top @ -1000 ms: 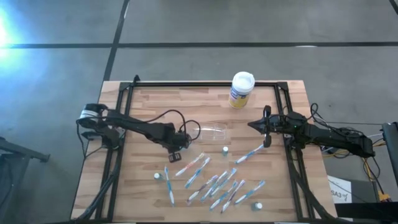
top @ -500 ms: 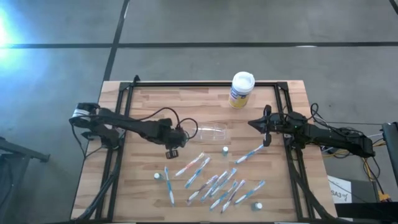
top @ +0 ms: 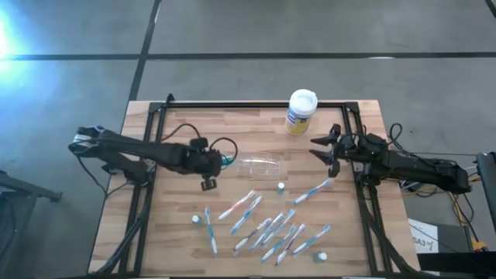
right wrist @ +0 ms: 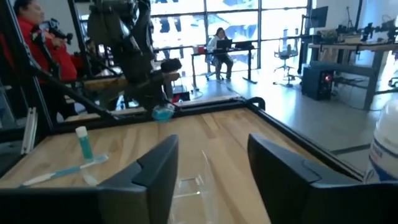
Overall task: Pick & Place toothbrushing station
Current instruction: Put the blue mouthwash into the transparent organizer
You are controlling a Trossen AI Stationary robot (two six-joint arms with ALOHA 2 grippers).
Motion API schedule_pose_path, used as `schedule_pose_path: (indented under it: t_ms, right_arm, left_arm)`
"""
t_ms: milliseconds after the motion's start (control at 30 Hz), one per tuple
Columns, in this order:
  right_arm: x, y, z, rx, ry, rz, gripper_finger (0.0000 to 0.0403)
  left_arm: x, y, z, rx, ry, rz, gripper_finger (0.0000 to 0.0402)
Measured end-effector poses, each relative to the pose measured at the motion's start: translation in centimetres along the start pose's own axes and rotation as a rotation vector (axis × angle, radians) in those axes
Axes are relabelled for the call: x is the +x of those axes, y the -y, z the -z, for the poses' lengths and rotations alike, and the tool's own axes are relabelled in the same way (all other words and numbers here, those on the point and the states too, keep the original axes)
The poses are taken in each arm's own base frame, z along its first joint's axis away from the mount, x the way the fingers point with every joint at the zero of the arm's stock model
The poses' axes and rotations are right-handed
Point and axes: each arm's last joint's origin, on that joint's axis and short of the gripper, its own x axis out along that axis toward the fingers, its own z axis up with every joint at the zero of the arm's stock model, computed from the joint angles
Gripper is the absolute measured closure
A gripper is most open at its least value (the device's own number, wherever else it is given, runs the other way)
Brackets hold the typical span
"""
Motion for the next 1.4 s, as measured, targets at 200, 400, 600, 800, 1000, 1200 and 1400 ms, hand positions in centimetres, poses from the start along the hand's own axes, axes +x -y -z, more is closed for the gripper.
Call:
schedule_pose_path:
  t_ms: [200, 400, 600, 800, 1000, 1200, 1400]
  right_arm:
    - [2.0, 0.1, -1.4, 0.057, -0.075, 0.009, 0.0178]
    - [5.2, 0.2, -2.4, 0.047, -0.185, 0.013, 0.0174]
    - [9.1, -0.7, -3.5, -0.133, -0.233, -0.057, 0.0171]
    - [13.0, -0.9, -4.9, -0.098, -0.245, -0.059, 0.0169]
    - [16.2, -0.6, -6.0, -0.002, -0.223, -0.042, 0.0169]
    - [18.1, -0.7, -7.3, 0.042, -0.089, -0.057, 0.0169]
    - [19.0, -0.6, -8.0, 0.055, -0.045, -0.053, 0.0169]
  left_arm:
    - [-1.2, -1.1, -0.1, 0.083, 0.078, -0.186, 0.0308]
    - [-1.7, -1.5, -0.8, 0.156, 0.111, -0.313, 0.0308]
    - [-3.2, -1.5, -2.1, 0.158, 0.162, -0.296, 0.0308]
    - [-4.6, -1.1, -3.2, 0.227, 0.223, -0.399, 0.0308]
    - [-4.7, 0.1, -3.9, 0.370, 0.225, -0.730, 0.0308]
    - [-3.4, 1.4, -4.6, 0.490, 0.102, -1.093, 0.0308]
    - [-1.6, 2.4, -4.8, 0.554, 0.056, -1.120, 0.0308]
